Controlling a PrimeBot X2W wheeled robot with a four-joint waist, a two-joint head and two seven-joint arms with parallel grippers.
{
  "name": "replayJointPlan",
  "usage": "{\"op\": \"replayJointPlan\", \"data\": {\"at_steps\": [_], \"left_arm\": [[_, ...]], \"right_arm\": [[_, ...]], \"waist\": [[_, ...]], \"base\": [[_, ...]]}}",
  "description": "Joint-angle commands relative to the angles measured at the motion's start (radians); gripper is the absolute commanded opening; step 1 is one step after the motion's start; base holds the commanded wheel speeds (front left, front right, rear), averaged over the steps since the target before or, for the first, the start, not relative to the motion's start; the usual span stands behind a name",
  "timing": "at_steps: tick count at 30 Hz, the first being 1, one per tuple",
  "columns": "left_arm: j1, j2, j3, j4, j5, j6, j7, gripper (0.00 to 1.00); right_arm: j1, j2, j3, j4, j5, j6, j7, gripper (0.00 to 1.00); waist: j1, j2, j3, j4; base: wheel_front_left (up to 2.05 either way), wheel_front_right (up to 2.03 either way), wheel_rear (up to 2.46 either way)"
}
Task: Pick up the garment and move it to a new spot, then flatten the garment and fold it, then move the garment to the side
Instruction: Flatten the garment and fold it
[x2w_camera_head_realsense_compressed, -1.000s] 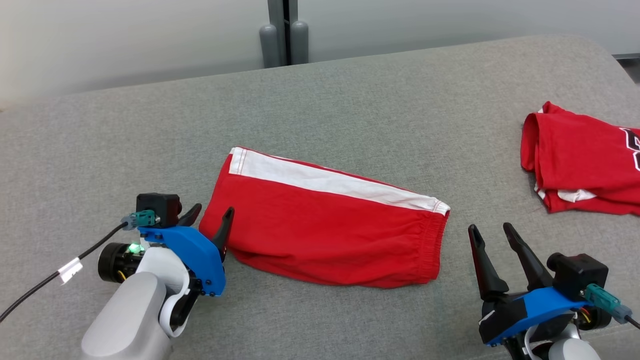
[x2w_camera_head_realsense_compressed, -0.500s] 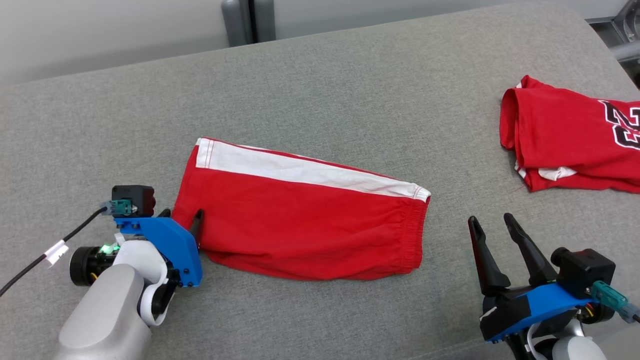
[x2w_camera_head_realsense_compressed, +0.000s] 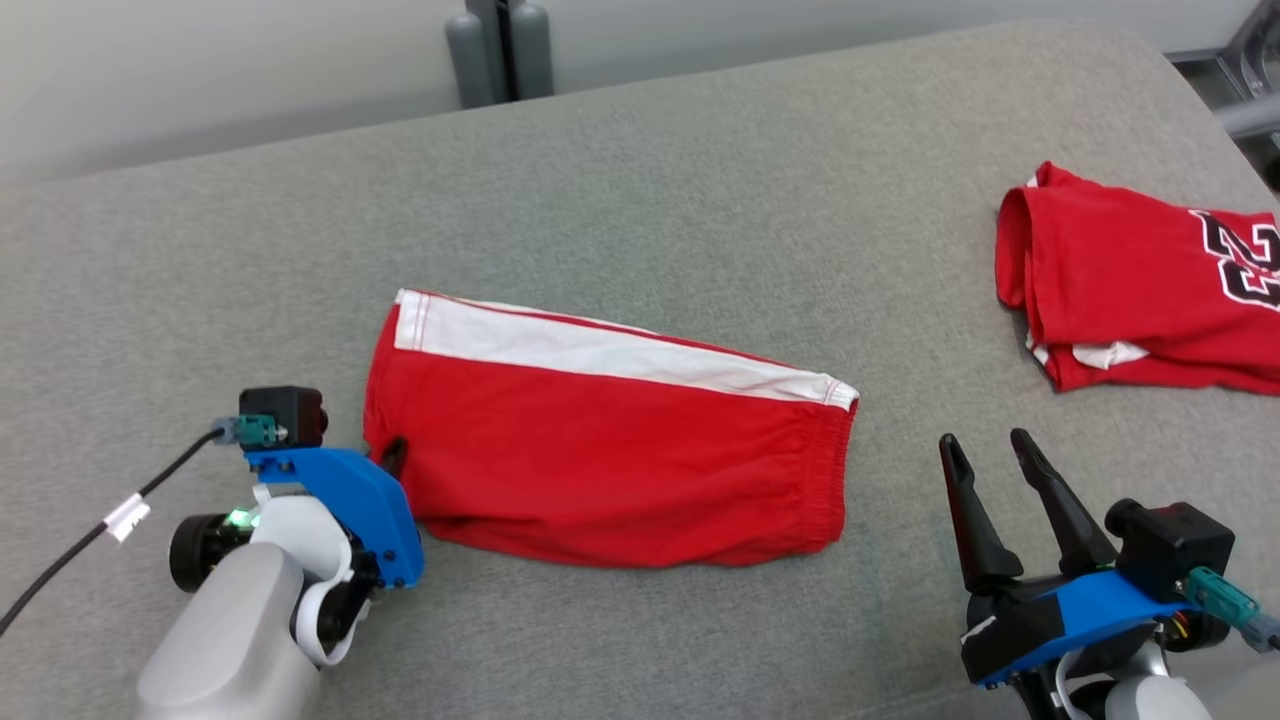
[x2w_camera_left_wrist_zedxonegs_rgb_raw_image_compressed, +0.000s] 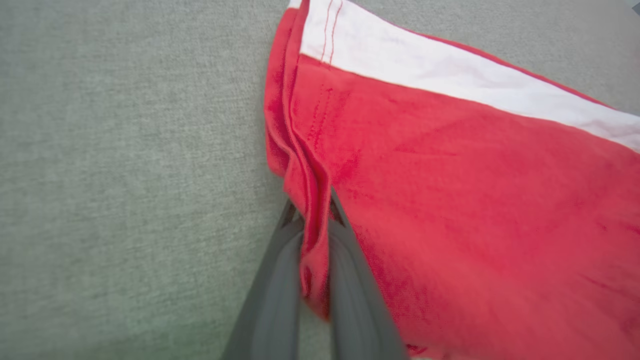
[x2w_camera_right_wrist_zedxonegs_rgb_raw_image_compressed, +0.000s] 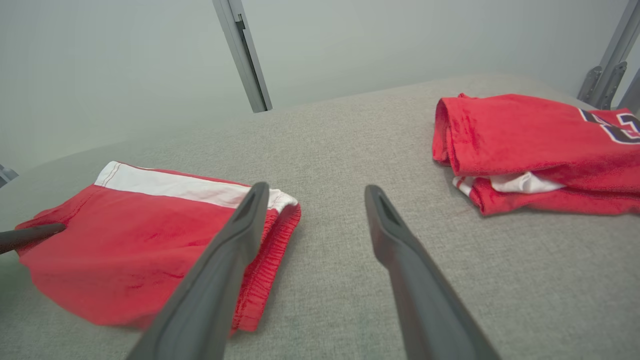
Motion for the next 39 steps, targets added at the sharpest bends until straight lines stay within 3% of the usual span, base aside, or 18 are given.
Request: {"op": "replayJointPlan", "data": {"at_steps": [1,8,17,27,28,29,30,39], "left_arm": [[0.018,0.001,0.004,0.005,-0.008,-0.003,-0.011,0.0],[0.089,-0.035,0.013,-0.04,-0.031,0.002,-0.082,0.0],[0.232,-0.085,0.005,-0.125,-0.056,0.047,-0.126,0.0],[0.318,-0.126,0.006,-0.17,-0.068,0.091,-0.18,0.0],[0.319,-0.129,0.007,-0.172,-0.066,0.094,-0.19,0.27],[0.319,-0.129,0.007,-0.173,-0.06,0.097,-0.202,0.83],[0.315,-0.129,0.008,-0.174,-0.056,0.098,-0.215,1.0],[0.283,-0.096,-0.003,-0.221,0.024,0.08,-0.383,1.0]], "right_arm": [[0.016,0.0,-0.005,0.003,-0.006,0.001,-0.007,1.0],[0.05,0.0,-0.034,-0.001,-0.022,0.001,0.006,1.0],[0.08,-0.001,-0.042,-0.019,-0.03,0.001,0.034,1.0],[0.089,-0.001,-0.048,-0.028,-0.042,0.001,0.049,1.0],[0.089,-0.001,-0.049,-0.028,-0.043,0.001,0.049,1.0],[0.088,-0.001,-0.05,-0.028,-0.045,0.001,0.05,1.0],[0.087,-0.001,-0.05,-0.026,-0.045,0.001,0.051,1.0],[0.093,-0.001,-0.07,-0.01,-0.048,0.001,0.051,1.0]], "waist": [[-0.0001,0.0,-0.009,0.006],[-0.0001,0.0,-0.072,0.076],[-0.0001,0.0,-0.129,0.178],[-0.0001,0.0,-0.136,0.208],[-0.0001,0.0,-0.136,0.209],[-0.0001,0.0,-0.136,0.209],[-0.0001,0.0,-0.137,0.209],[-0.0001,0.0,-0.163,0.207]], "base": [[0.0,0.0,0.0],[0.0,0.0,0.0],[0.0,0.0,0.0],[0.0,0.0,0.0],[0.0,0.0,0.0],[0.0,0.0,0.0],[0.0,0.0,0.0],[0.0,0.0,0.0]]}}
